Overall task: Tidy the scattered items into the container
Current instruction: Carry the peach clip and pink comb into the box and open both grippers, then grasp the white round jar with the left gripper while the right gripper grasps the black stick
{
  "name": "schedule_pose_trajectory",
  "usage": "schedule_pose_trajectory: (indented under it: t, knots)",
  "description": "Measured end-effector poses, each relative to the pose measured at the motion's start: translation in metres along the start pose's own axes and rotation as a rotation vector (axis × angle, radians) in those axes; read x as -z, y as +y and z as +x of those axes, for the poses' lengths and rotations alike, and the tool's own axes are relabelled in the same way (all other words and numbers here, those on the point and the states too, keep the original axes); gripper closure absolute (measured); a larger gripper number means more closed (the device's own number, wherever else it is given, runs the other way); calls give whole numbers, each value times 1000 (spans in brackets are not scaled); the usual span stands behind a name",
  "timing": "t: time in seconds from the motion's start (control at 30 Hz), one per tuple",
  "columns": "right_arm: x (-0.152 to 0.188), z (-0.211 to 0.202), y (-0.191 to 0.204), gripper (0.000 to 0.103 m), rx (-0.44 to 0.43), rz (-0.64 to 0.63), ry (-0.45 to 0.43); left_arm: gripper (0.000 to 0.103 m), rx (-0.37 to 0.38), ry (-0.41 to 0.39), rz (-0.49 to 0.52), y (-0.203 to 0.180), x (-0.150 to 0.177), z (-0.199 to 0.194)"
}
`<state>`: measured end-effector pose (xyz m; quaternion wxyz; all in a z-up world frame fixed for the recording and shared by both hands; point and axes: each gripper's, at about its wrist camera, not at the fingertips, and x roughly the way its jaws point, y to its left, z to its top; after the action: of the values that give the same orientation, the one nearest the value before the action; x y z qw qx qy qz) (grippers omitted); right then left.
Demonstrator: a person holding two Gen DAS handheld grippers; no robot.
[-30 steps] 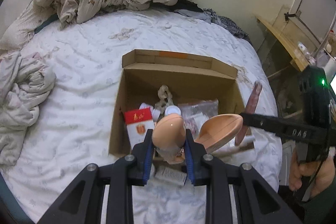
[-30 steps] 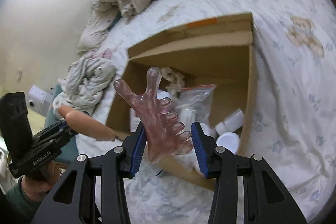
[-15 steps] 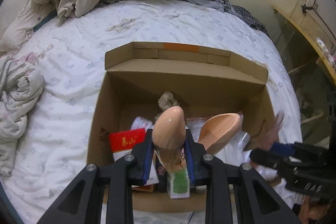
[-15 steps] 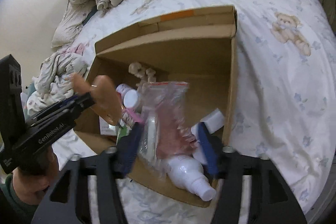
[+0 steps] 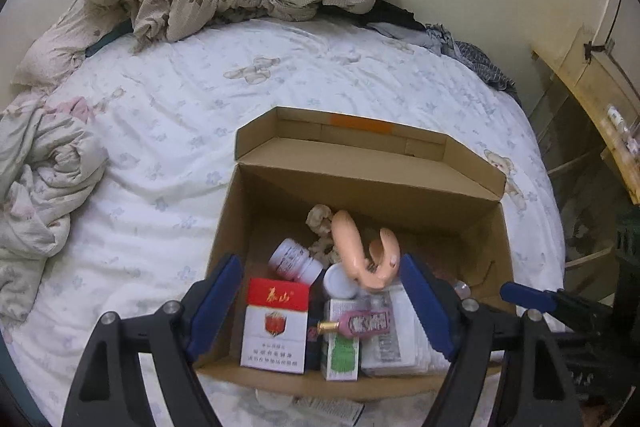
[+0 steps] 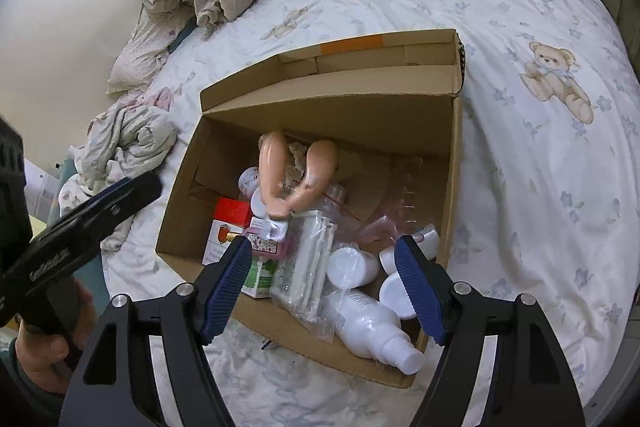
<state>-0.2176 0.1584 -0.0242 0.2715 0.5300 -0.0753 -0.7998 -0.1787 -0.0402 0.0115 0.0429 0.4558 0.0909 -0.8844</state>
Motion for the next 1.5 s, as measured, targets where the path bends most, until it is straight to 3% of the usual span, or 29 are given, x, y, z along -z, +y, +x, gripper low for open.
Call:
schedule_pose_trajectory:
  t: [0.27, 0.43, 0.53, 0.63, 0.77, 0.9, 0.97, 1.07, 1.13, 1.3, 1.43, 1.47, 1.5]
  knots:
    - [12, -3, 6, 26, -55, -48, -9, 21, 28, 13, -27, 29, 24, -38]
    - [22, -15, -7, 26, -122, 31, -35, 21, 54, 17, -58, 56, 49, -62]
    - [35, -19, -7, 26, -226, 65, -2, 21, 60, 25, -68, 72, 69, -70]
    - [51, -15, 10, 26, -320, -3, 64, 21, 80, 60, -84, 86, 89, -62]
    - [78, 7, 39, 26, -230, -149, 178, 21, 56, 150, -128, 97, 109, -38]
    - [94, 40, 52, 26, -29, -254, 214, 21, 47, 190, -160, 101, 114, -29]
    - [102, 60, 62, 27, 87, -370, 218, 21, 49, 200, -172, 104, 115, -27]
    - [111, 89, 73, 31, 188, -512, 237, 21, 61, 215, -190, 105, 117, -26]
    - [112, 103, 76, 37, 215, -546, 238, 21, 66, 216, -202, 107, 117, -26]
    - [109, 117, 77, 37, 224, -534, 226, 21, 116, 251, -254, 112, 116, -17]
    - [113, 125, 87, 36, 268, -574, 222, 21, 119, 284, -237, 105, 119, -8]
    - [114, 126, 89, 41, 268, -581, 223, 21, 111, 290, -222, 102, 121, -5]
    - [112, 126, 88, 68, 233, -558, 231, 21, 102, 297, -204, 98, 122, -2]
